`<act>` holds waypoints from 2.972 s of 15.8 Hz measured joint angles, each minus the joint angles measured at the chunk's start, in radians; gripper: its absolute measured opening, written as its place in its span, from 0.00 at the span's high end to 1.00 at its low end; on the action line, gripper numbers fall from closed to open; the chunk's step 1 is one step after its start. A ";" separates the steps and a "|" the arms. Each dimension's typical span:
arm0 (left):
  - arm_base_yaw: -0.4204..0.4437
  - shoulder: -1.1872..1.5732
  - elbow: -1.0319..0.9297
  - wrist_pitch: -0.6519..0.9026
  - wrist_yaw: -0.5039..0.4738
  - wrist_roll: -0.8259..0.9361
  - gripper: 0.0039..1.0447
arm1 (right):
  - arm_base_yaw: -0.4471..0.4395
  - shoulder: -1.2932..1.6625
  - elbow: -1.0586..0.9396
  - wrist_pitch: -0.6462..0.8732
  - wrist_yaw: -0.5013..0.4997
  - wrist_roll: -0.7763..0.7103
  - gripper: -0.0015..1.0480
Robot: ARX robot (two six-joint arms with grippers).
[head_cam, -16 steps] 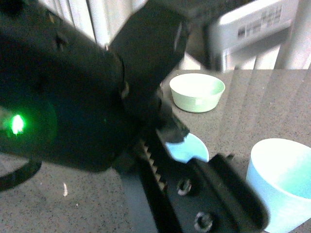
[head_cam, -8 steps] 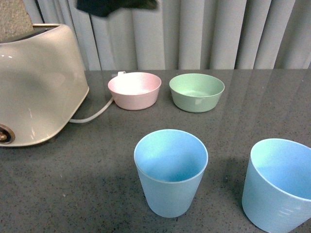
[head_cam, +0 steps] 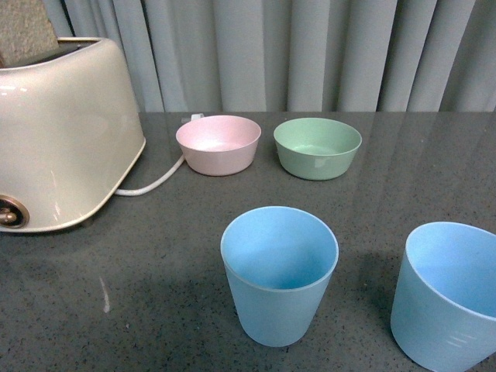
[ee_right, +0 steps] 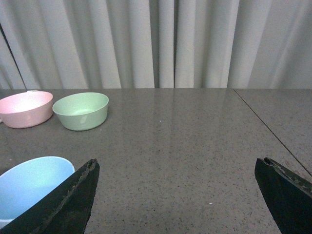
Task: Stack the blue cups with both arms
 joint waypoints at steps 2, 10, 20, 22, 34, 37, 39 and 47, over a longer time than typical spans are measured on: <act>0.035 -0.055 -0.072 0.008 0.045 -0.001 0.83 | 0.000 0.000 0.000 -0.002 0.001 0.000 0.06; 0.155 -0.251 -0.223 -0.036 0.163 -0.006 0.99 | 0.000 0.000 0.000 -0.001 0.001 0.000 0.06; 0.154 -0.439 -0.288 -0.136 0.164 -0.006 0.99 | 0.000 0.000 0.000 -0.001 0.001 0.000 0.06; 0.155 -0.568 -0.288 -0.324 0.166 -0.006 0.99 | 0.000 0.000 0.000 -0.001 0.001 0.000 0.06; 0.155 -0.605 -0.288 -0.319 0.163 -0.007 0.13 | -0.073 0.303 0.174 0.105 -0.393 0.071 0.06; 0.155 -0.605 -0.288 -0.319 0.164 -0.007 0.06 | 0.053 0.538 0.346 0.069 -0.329 0.034 0.06; 0.155 -0.605 -0.288 -0.319 0.163 -0.007 0.06 | 0.149 0.716 0.481 -0.046 -0.285 0.039 0.06; 0.155 -0.604 -0.288 -0.319 0.163 -0.007 0.06 | 0.270 1.172 0.550 -0.067 -0.111 0.066 0.06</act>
